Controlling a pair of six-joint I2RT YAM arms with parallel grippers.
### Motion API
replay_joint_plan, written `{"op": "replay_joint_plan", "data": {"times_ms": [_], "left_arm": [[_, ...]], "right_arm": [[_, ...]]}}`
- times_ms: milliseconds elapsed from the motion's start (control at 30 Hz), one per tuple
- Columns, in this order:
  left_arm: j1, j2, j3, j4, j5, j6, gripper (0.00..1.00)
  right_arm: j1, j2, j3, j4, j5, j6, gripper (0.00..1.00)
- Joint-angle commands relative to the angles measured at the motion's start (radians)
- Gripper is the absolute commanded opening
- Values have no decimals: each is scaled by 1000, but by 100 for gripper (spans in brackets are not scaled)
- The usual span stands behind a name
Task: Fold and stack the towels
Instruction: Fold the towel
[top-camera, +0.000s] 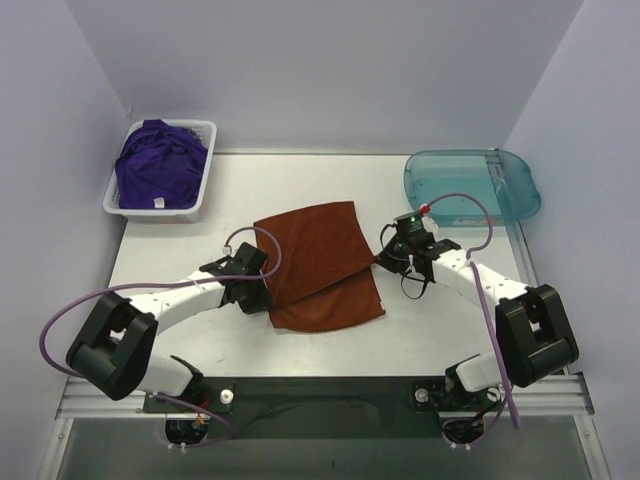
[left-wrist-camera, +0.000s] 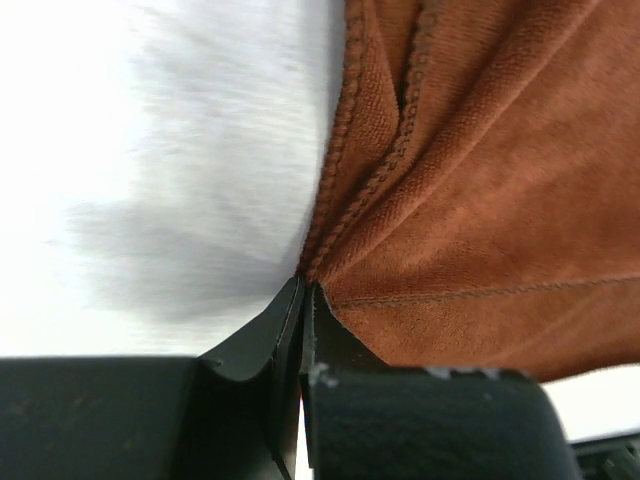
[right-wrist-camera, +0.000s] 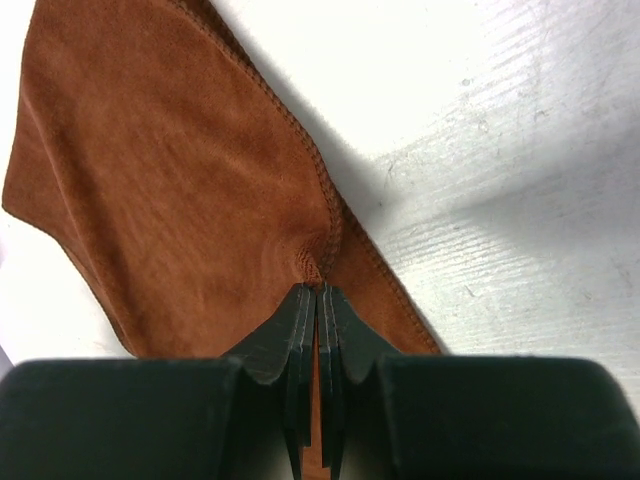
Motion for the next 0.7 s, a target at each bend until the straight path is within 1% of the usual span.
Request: {"op": "replay_joint_plan", "data": {"times_ms": [0,233,367,400,533,667], "left_arm": [[2,-45,1,-146,-119,35,3],[2,-91,56,-186,-122,57,4],[2,-96,160,-213,-125,81,4],[3,-96,224,-225,-131,87,5],[6,-111,372,-297,-150,112,4],[6,-183,434,-345,-161,114,5]], "right_arm": [[7,-3,-11,-21,43,-10,0],[7,-4,18,-21,43,-20,0],[7,-3,72,-30,35,-42,0],[7,-7,90,-48,33,-48,0],[7,-39,184,-113,36,-86,0],[7,-116,198,-174,35,-106,0]]}}
